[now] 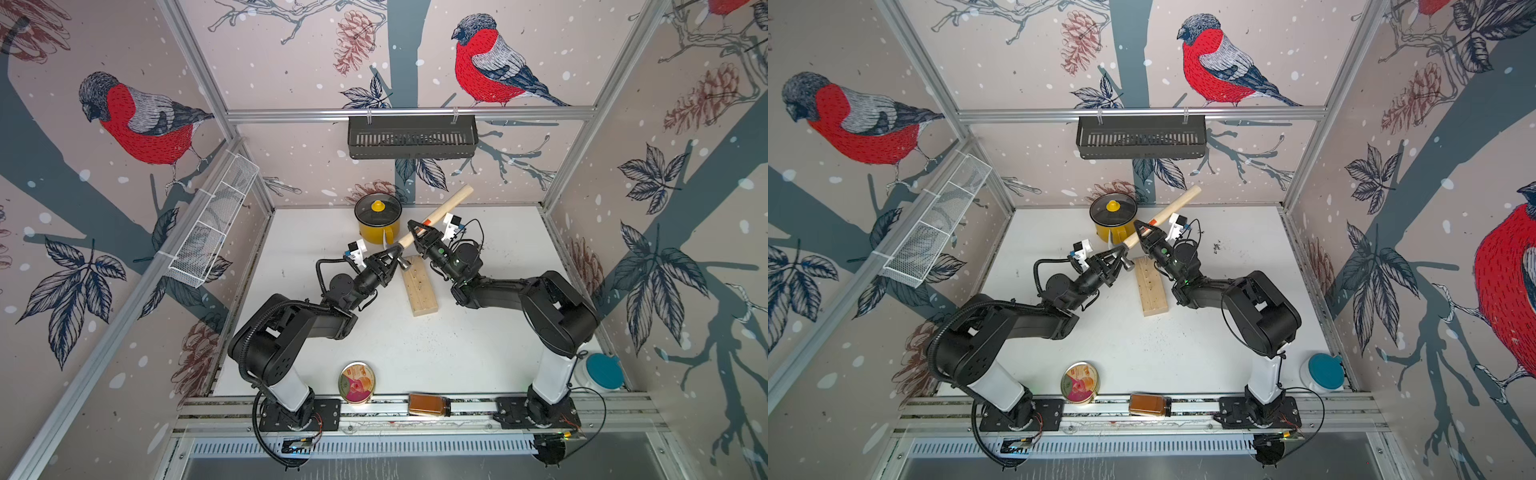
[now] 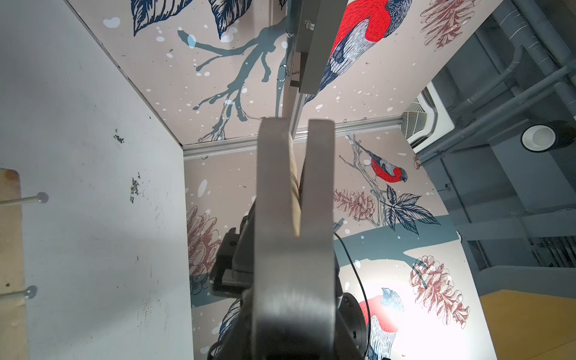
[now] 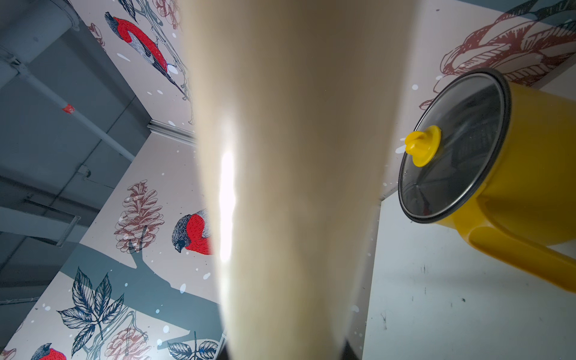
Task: Use a claw hammer to pull out a nail
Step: Pick up the hammer at the center of the board.
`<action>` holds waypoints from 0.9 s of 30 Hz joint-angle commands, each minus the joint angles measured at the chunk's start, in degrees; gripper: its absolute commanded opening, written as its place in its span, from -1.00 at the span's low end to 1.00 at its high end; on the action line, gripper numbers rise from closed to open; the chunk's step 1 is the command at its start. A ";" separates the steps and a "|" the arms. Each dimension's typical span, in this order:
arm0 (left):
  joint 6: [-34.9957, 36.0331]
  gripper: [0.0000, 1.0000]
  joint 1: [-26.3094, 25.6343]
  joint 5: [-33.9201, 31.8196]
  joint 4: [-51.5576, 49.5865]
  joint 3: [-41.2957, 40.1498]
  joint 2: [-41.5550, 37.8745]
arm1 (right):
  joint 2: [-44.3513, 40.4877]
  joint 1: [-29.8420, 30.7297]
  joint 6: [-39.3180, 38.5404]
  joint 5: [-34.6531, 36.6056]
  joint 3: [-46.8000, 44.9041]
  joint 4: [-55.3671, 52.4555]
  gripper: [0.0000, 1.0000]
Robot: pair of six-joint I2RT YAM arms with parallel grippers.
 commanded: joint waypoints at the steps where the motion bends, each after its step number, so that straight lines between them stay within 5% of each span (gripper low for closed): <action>1: 1.26 -0.65 -0.19 2.45 7.23 0.04 -1.66 | -0.87 -0.51 -1.74 0.62 -0.12 2.16 -0.95; 13: 5.20 0.11 -0.23 3.69 0.05 0.83 -4.99 | -1.74 -0.82 -2.10 0.84 0.27 1.93 -0.97; 27: 9.65 0.30 0.10 4.58 -10.15 1.89 -7.51 | -3.60 -2.23 -2.25 0.49 0.20 1.90 -0.98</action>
